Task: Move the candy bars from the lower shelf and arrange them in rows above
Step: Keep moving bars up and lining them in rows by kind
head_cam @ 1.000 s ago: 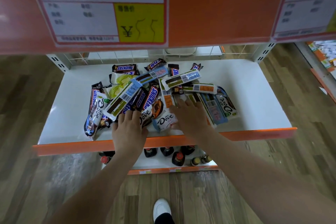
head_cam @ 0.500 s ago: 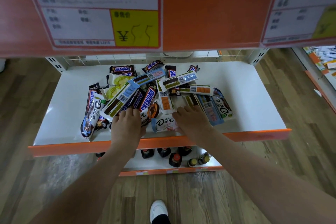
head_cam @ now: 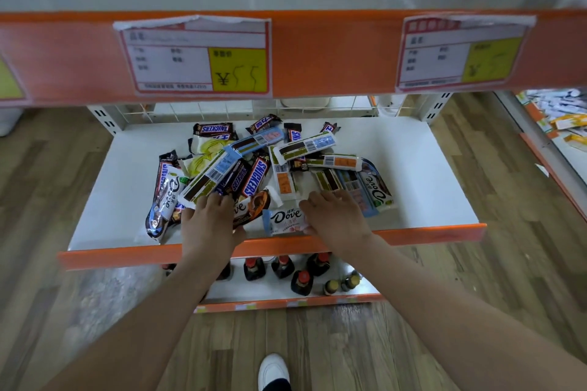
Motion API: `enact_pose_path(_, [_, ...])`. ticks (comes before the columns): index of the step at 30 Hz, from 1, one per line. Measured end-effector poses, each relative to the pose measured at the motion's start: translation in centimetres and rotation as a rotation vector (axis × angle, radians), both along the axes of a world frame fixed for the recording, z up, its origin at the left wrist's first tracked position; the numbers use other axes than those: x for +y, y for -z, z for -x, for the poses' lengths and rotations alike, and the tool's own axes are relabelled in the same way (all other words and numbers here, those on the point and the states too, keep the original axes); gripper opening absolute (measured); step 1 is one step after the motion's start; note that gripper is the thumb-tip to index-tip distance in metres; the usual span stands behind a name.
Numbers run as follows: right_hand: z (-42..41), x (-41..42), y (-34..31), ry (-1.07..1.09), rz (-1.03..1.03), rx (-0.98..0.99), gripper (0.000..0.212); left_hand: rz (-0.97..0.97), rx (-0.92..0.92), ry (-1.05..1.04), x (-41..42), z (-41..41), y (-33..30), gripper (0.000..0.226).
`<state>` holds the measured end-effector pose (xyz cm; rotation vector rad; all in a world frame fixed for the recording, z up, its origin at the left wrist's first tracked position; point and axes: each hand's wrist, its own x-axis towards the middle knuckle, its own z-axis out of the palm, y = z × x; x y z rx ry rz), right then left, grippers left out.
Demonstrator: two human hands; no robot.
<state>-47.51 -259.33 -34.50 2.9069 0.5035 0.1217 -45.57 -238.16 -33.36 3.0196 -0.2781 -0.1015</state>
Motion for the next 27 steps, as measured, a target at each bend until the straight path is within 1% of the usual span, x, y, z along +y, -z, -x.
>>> enact_pose_path(3, [0.8,0.0,-0.9,0.021,-0.03,-0.037,0.049,0.05,-0.057,0.021,0.5,0.6,-0.3,0.041])
enact_pose_path(7, [2.5,-0.2,-1.6,0.072,-0.043,-0.065,0.048,0.04,-0.114,0.062,1.0,1.4,-0.9,0.041])
enact_pose_path(12, [4.7,-0.5,-2.1,0.099,-0.085,-0.096,0.046,-0.008,-0.091,0.063,1.4,3.2,-2.8,0.051])
enact_pose_path(16, [6.6,-0.4,-2.8,0.103,-0.074,-0.151,0.043,-0.039,-0.109,0.071,1.8,5.1,-4.2,0.055])
enact_pose_path(20, [8.4,0.2,-4.0,0.097,-0.063,-0.214,0.043,-0.047,-0.169,0.092,2.3,6.8,-4.8,0.051])
enact_pose_path(24, [9.9,0.7,-5.1,0.083,-0.076,-0.238,0.045,-0.079,-0.192,0.085,3.0,8.4,-5.6,0.043])
enact_pose_path(27, [11.3,1.0,-6.1,0.064,-0.088,-0.257,0.044,-0.071,-0.235,0.089,3.4,9.6,-6.6,0.042])
